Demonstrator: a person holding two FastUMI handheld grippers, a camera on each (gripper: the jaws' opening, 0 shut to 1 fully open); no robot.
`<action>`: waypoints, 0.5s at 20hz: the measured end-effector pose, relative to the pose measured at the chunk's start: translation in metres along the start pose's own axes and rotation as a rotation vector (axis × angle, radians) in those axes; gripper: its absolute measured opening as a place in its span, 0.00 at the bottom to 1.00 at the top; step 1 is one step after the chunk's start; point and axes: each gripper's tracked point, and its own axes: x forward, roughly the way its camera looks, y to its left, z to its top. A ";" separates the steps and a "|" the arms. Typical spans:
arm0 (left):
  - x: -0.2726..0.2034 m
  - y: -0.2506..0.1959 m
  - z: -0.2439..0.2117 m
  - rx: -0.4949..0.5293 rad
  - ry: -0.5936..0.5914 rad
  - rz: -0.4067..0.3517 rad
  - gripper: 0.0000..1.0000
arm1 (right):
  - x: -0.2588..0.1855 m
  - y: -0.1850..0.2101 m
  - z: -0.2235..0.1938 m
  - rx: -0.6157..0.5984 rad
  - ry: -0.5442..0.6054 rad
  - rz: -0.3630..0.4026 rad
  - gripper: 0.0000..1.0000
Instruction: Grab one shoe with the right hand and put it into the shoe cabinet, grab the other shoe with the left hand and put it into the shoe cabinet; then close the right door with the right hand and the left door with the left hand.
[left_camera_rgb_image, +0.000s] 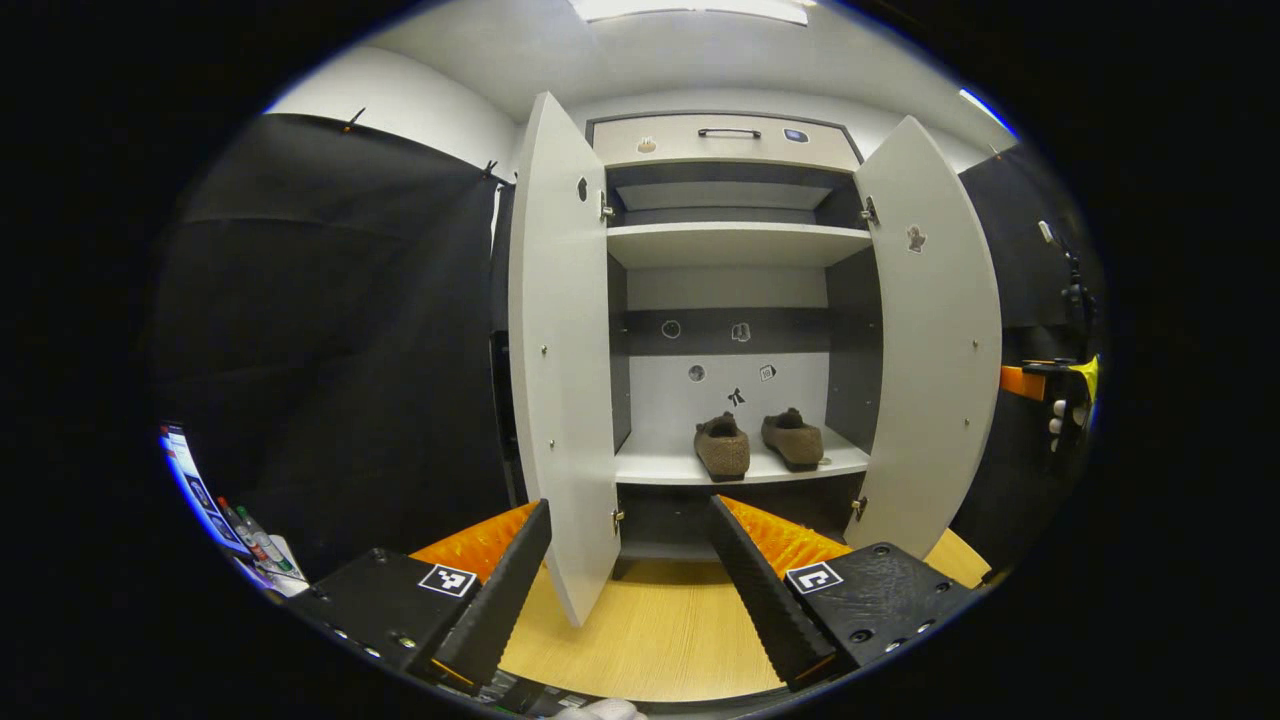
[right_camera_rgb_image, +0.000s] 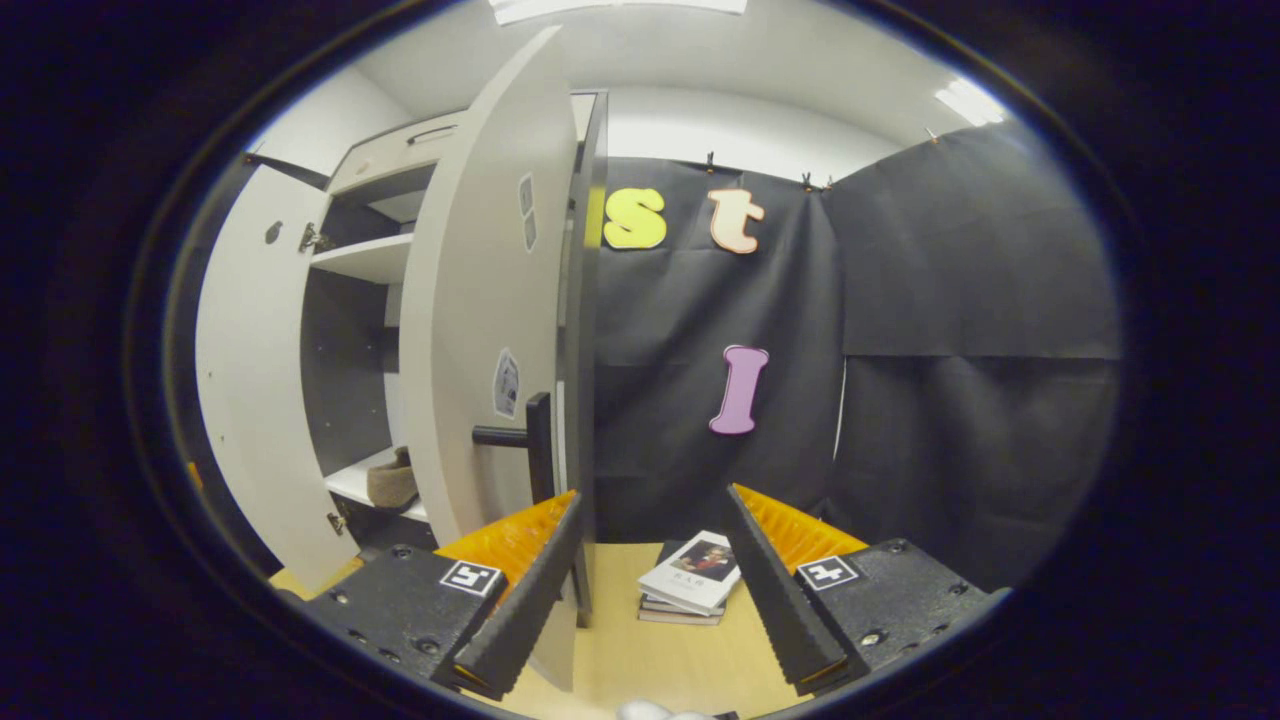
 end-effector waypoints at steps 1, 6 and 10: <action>-0.002 0.001 0.000 0.003 0.002 0.000 0.96 | -0.002 0.006 -0.003 0.011 0.004 0.011 0.88; -0.015 0.015 -0.001 0.022 0.003 0.008 0.96 | -0.006 0.049 -0.004 0.016 -0.001 0.069 0.93; -0.026 0.027 -0.004 0.032 0.007 0.021 0.96 | -0.001 0.090 -0.005 0.017 -0.001 0.131 0.93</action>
